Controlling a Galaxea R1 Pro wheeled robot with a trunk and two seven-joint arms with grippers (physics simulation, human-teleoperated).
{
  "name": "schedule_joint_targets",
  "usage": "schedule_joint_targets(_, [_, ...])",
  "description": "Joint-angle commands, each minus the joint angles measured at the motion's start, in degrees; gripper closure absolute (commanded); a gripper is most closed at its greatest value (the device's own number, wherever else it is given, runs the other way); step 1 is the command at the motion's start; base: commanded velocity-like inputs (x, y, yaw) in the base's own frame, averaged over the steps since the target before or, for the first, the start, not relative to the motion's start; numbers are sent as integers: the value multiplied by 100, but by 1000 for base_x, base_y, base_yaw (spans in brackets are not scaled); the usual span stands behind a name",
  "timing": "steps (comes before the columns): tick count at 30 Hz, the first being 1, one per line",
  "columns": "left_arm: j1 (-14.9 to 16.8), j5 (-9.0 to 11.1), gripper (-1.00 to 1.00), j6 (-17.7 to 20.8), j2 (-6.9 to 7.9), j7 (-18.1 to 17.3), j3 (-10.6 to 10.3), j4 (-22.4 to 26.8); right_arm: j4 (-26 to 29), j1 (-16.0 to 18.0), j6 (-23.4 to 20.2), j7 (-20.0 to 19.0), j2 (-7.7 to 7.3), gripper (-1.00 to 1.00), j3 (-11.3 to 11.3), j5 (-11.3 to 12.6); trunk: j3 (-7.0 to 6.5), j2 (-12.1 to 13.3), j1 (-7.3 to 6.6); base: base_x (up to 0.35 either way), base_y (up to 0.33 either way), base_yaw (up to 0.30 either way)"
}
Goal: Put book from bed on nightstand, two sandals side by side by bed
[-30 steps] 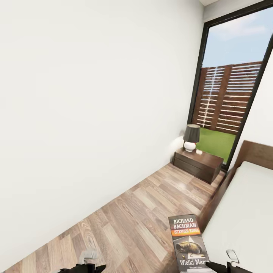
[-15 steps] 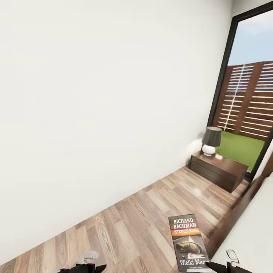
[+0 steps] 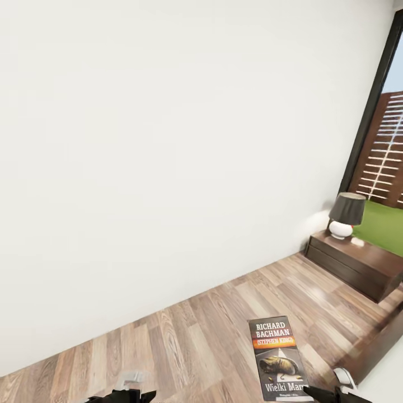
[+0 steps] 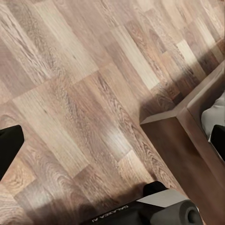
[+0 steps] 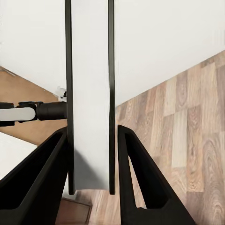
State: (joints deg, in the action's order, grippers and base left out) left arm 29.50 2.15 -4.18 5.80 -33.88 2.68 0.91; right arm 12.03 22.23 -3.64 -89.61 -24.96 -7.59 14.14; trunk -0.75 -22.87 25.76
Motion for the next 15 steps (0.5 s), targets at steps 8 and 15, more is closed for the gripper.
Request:
schedule_joint_targets(8, [4,14,-100,-3,0,-22,22,-9,1,0,-41,-22,-1,100,-14,19,2,-5,2,0,0,291])
schedule_joint_targets(15, [4,14,-100,-3,-1,-22,22,-11,-1,0,-41,-19,-1,100,-14,19,2,-5,2,0,0,291])
